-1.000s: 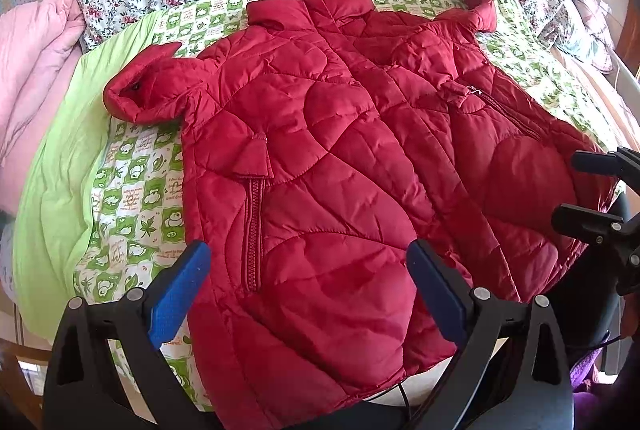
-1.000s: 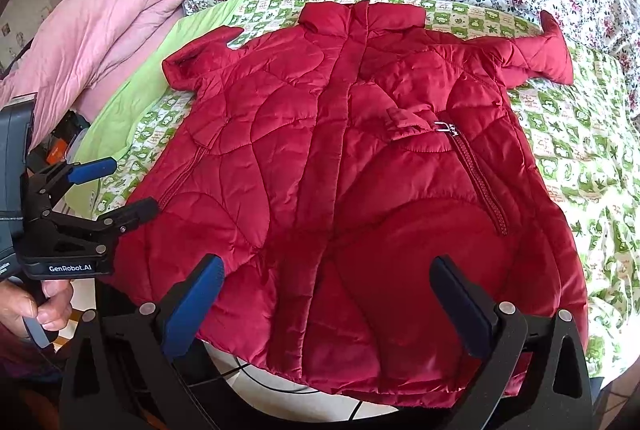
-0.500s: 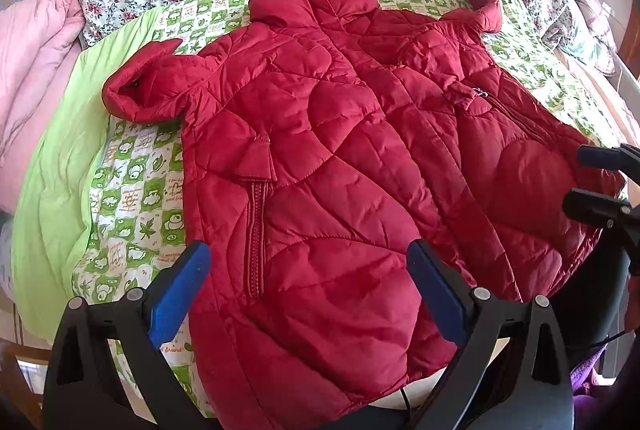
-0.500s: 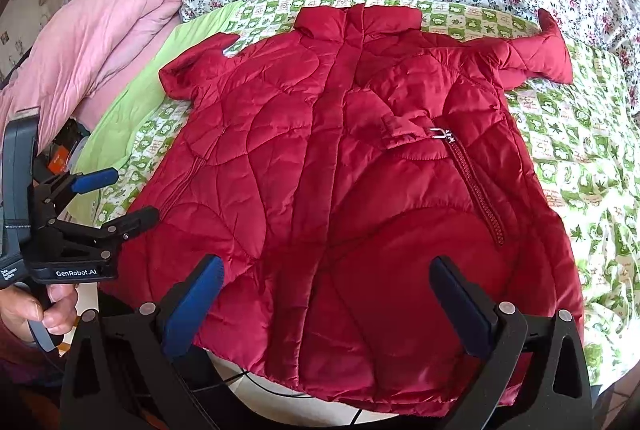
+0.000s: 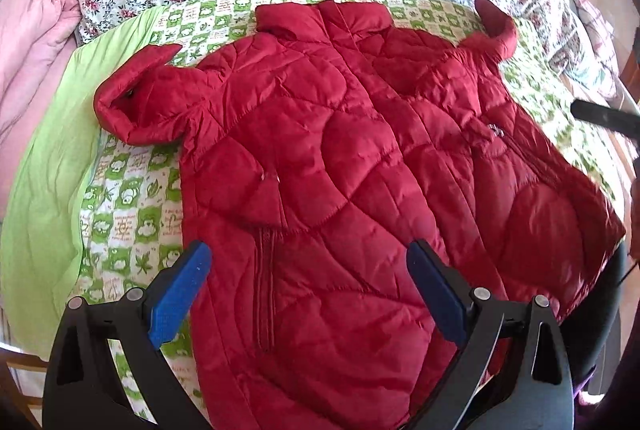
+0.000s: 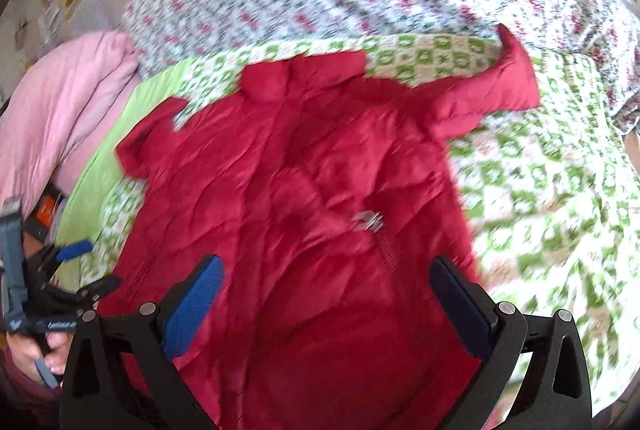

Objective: Fold large clothes
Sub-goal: 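Grasp the red jacket sleeve cuff with the right tool, then lift the sleeve and fold it across the jacket body with the right tool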

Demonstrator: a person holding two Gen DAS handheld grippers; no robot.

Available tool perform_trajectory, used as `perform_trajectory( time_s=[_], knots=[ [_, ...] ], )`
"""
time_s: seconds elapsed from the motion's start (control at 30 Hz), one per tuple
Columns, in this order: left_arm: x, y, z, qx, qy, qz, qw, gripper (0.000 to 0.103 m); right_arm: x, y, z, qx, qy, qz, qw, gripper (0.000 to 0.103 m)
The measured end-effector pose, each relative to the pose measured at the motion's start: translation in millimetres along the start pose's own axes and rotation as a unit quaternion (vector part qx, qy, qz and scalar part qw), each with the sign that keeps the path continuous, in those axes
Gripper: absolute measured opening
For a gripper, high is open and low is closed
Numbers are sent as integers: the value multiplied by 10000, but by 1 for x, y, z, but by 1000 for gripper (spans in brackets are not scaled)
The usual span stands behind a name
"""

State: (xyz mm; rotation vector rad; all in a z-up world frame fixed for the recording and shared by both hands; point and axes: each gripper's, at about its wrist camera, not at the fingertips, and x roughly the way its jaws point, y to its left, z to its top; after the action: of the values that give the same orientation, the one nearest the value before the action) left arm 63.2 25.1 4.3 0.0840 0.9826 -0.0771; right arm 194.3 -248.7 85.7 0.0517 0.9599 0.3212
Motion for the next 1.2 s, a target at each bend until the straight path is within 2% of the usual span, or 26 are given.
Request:
perform_trajectory(
  time_s=[0.3,0.57,0.7,0.93,1.1,1.2],
  knots=[
    [21,10,25,-204,171,-149,9995,99,46,-94,57,512,-146,-718,9960,101],
    [47,13,50,-262,313,-255,9988,99,89,-185,113,1121,-124,-1259,9856,89],
    [64,13,58,-290,430,-298,9982,99,104,-218,142,1218,-171,-1513,9808,88],
    [91,11,63,-322,670,-393,9965,99,143,-253,201,1267,-191,-1891,9736,83],
    [100,13,64,-336,732,-388,9960,99,175,-289,222,1703,34,-1992,9650,66],
    [104,16,65,-382,736,-397,9958,99,185,-300,222,1760,141,-2085,9620,42]
  ],
)
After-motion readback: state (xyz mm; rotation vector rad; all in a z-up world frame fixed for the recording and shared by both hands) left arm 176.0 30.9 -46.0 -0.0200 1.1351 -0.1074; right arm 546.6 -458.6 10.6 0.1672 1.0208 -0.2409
